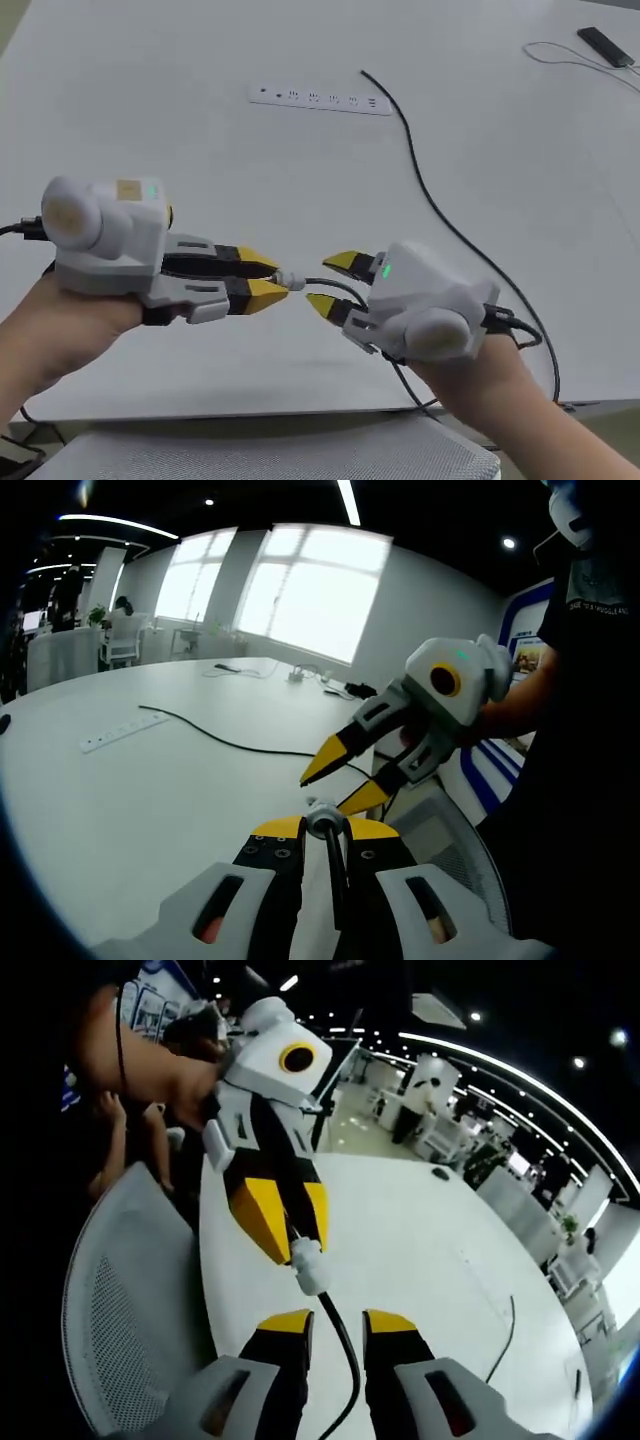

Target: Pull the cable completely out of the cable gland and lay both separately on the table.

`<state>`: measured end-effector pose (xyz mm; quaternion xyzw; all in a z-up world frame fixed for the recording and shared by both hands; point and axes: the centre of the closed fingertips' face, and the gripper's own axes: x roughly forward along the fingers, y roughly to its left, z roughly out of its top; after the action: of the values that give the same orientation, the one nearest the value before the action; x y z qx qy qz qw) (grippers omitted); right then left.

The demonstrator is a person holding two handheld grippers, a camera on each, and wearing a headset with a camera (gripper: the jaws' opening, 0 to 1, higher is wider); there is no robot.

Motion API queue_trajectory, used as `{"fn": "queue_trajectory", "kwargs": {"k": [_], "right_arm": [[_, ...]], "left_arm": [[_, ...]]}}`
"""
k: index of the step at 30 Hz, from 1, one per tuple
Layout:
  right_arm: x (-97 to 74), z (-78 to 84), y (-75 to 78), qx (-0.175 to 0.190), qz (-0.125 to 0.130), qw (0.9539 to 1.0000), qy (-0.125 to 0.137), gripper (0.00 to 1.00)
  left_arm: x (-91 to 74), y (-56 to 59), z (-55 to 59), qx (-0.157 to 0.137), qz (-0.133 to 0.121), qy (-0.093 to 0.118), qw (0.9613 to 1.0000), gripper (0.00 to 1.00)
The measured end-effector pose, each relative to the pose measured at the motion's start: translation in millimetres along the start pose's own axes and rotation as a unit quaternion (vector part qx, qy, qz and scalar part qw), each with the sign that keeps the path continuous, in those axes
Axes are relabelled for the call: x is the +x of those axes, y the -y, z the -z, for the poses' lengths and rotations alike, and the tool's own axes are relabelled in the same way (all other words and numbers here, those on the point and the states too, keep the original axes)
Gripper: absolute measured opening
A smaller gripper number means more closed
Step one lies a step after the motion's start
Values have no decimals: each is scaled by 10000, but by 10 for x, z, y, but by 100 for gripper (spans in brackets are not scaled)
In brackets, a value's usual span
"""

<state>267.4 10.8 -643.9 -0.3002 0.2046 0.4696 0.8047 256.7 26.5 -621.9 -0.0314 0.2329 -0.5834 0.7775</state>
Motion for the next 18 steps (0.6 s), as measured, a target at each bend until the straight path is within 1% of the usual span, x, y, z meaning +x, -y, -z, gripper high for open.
{"fn": "queue_trajectory", "kwargs": {"k": [5,11,18], "right_arm": [[22,-29,-48,-134,-89,9999,41,10],[33,-39,-64,-184,-89,9997,102,2],[36,-6,-59,-32,-113,9999,94,1]], "left_arm": [[5,2,5,-14,3,8,10000,15],[14,3,15,-28,16,-4,10000,15],[31,2,20,-33,15,-13,10000,15]]}}
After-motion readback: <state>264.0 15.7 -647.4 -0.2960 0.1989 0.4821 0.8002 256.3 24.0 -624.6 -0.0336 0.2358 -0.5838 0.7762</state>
